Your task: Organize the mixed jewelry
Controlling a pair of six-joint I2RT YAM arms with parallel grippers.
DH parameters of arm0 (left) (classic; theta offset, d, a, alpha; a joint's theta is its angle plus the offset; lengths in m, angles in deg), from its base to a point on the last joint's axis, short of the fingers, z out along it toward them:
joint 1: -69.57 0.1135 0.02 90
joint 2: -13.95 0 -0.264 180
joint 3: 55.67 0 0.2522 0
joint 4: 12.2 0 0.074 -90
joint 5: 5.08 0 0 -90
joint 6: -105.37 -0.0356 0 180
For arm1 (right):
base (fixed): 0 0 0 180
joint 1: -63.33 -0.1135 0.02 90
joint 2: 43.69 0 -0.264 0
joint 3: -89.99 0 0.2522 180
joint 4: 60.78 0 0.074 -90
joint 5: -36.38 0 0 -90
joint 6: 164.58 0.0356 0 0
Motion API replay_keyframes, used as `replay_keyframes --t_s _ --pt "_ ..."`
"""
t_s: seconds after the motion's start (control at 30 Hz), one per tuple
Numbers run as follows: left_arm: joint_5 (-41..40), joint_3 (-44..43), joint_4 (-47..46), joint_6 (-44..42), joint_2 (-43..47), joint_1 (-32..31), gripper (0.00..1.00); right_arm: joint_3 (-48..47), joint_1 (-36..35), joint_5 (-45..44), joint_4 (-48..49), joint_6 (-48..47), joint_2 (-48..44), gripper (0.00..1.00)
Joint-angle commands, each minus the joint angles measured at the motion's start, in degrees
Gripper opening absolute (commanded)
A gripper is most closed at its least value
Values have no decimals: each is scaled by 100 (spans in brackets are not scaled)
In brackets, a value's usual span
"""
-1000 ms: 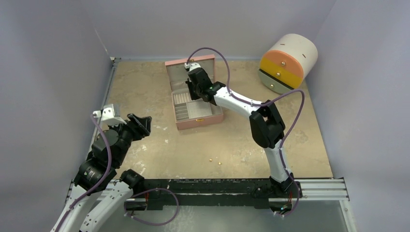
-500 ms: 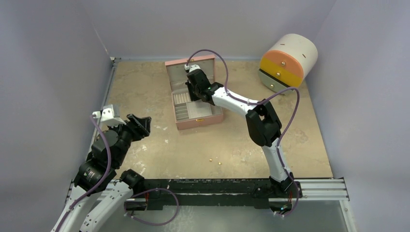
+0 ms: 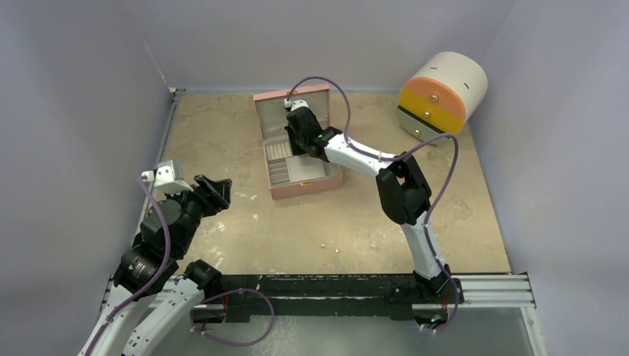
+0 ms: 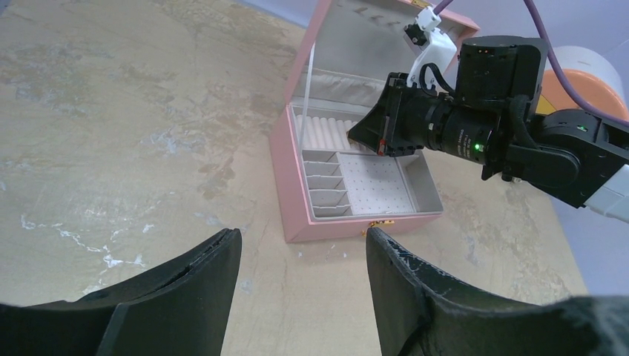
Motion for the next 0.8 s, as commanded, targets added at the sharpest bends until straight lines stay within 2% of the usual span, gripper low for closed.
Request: replay_keyframes --t_s 0.0,0.43,0.57,0.77 --pt "-90 -5 -101 76 29 23 62 -88 6 -6 -55 151 182 0" --pt "-99 -4 -103 75 -6 23 62 149 34 46 -104 274 352 0" --pt "-99 -2 -97 74 -12 23 62 117 59 157 -116 274 219 13" --pt "-103 -1 -103 75 -6 31 63 134 64 235 -137 258 -272 28"
